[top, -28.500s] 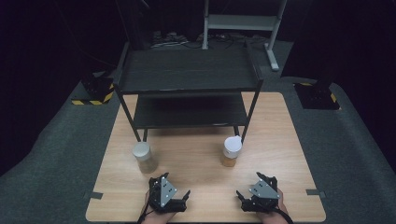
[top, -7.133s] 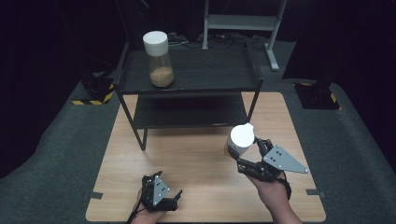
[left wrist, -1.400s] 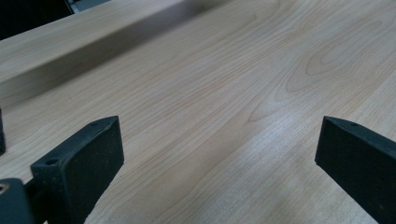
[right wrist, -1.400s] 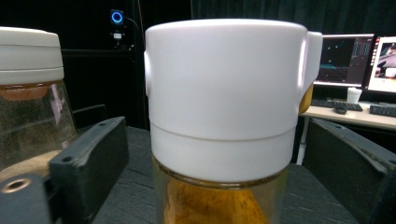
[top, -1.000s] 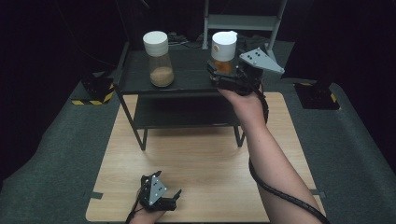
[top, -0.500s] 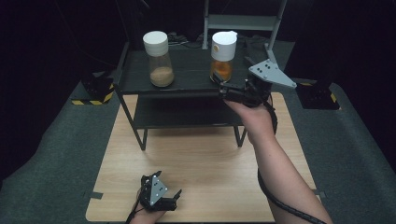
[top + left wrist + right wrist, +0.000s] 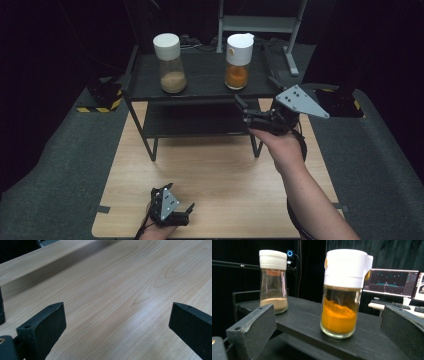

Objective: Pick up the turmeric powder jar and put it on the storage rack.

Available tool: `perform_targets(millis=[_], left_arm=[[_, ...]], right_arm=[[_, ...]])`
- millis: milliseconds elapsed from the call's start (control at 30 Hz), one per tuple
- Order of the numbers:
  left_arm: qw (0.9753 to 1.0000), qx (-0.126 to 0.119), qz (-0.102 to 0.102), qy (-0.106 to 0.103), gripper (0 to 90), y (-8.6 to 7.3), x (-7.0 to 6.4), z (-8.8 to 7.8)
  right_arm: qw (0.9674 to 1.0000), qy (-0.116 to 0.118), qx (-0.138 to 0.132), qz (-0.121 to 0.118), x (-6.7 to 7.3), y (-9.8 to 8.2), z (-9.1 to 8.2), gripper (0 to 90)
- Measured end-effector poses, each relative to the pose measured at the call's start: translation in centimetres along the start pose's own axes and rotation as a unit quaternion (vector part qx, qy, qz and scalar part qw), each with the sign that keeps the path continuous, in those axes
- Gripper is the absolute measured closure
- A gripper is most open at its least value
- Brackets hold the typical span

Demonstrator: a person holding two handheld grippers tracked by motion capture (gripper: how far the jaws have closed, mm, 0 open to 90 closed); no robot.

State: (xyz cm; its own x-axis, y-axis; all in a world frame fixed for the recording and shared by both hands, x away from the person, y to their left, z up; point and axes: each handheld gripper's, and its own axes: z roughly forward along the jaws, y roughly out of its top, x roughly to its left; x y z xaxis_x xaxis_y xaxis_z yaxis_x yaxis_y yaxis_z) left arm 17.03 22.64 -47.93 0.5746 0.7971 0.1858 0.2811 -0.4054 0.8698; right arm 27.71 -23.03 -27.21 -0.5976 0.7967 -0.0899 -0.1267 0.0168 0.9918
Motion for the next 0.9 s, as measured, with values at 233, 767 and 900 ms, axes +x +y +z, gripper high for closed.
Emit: perform_targets(millis=[233,767,900], left_arm=[[1.0000,0.002,0.002,0.001,1.4,0.1,0.0,0.0],[1.0000,0.003,0.004,0.000,1.4,0.1,-0.1,0.1],[1.0000,0.005,0.007,0.000,1.4,0.2,-0.1,0.1]], right_arm=[[1.0000,0.001,-0.001,-0.006,-0.1,-0.9,-1.1,0.0],[0.9996,0.001,0.011,-0.025,0.1,-2.8,-3.3,0.0],[0.9995,0.000,0.017,-0.028,0.2,-3.5,-3.9,0.0]])
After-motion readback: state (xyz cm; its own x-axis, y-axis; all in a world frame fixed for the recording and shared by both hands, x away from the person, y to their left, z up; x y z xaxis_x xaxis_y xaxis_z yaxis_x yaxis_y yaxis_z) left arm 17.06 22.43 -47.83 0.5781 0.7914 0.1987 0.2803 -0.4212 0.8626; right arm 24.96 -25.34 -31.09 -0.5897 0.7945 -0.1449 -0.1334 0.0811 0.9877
